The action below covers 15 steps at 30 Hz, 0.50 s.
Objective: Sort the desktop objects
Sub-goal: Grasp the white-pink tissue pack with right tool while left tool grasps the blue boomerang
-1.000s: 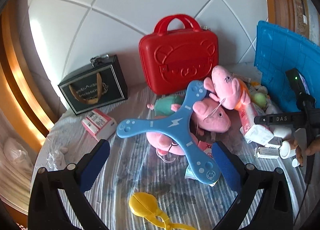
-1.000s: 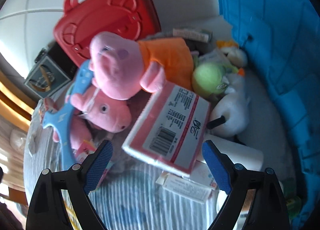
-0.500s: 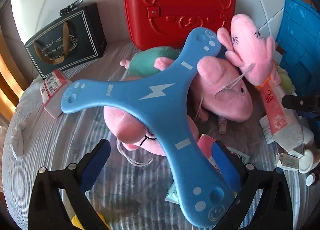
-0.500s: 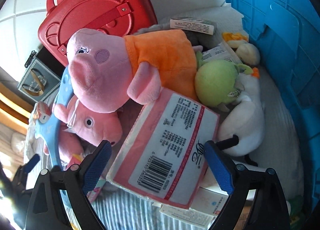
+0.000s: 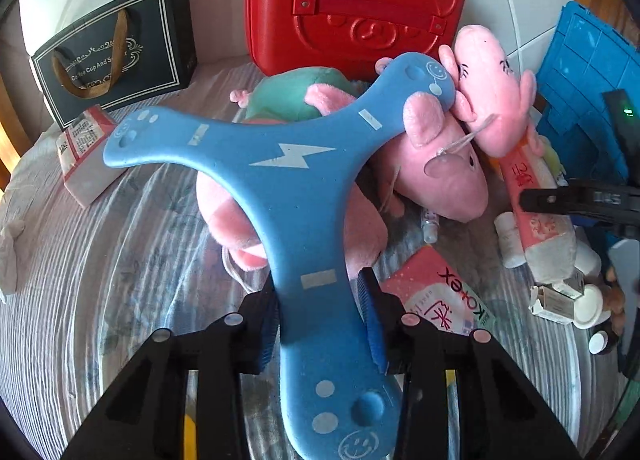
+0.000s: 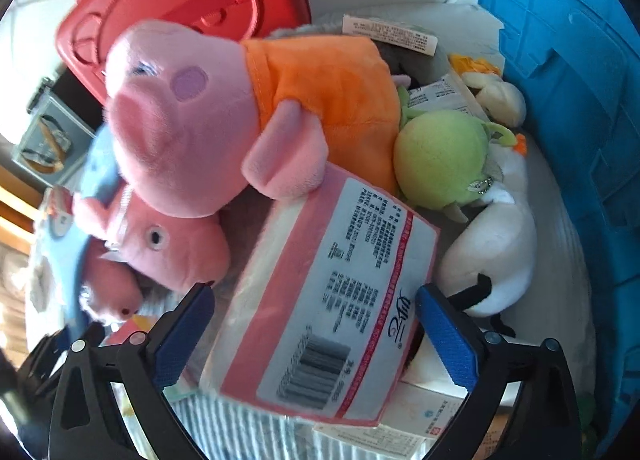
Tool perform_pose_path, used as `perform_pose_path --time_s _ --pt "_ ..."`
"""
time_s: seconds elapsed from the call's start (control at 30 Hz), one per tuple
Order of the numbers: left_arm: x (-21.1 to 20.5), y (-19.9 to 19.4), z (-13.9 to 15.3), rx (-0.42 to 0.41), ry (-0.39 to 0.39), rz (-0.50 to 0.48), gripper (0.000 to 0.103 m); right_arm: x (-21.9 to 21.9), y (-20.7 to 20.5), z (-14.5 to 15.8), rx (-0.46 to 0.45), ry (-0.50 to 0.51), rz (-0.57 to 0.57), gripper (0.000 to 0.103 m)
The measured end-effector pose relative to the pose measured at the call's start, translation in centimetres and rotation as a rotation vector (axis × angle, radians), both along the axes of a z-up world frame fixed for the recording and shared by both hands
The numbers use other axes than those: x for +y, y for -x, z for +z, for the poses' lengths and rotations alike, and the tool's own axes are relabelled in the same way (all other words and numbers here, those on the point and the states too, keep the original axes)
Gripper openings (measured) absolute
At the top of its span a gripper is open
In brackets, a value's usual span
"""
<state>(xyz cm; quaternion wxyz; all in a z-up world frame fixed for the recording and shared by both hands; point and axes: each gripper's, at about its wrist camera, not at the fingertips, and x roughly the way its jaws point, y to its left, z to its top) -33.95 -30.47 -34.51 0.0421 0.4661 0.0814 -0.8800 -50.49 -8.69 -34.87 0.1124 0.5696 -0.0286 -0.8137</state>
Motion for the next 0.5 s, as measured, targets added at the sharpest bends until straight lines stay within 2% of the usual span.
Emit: perform_pose_path --time_s 0.07,0.17,0.27,0.33,0.5 --pt "-0.2 -0.1 0.2 0.006 -0.002 0.004 0.037 -0.6 0.7 -0.9 -0.040 -0.020 -0.008 0.103" --pt "-0.3 -0.3 0.6 0.016 -0.006 -0.002 0.037 -1.3 1.0 -1.2 -0.012 -0.058 -0.001 0.101" --pt "-0.3 -0.6 1.3 0.034 -0.006 -0.024 0.037 -2.5 0.2 -0.5 0.057 -0.104 0.093 0.086" --pt "-0.4 -1.2 2.3 0.058 -0.006 -0.028 0.036 -2.2 -0.7 0.4 0.068 -0.041 0.119 0.080" --pt "-0.7 -2.8 5.5 0.125 0.018 -0.046 0.033 -1.2 -3.7 3.2 0.126 0.025 0.153 0.079"
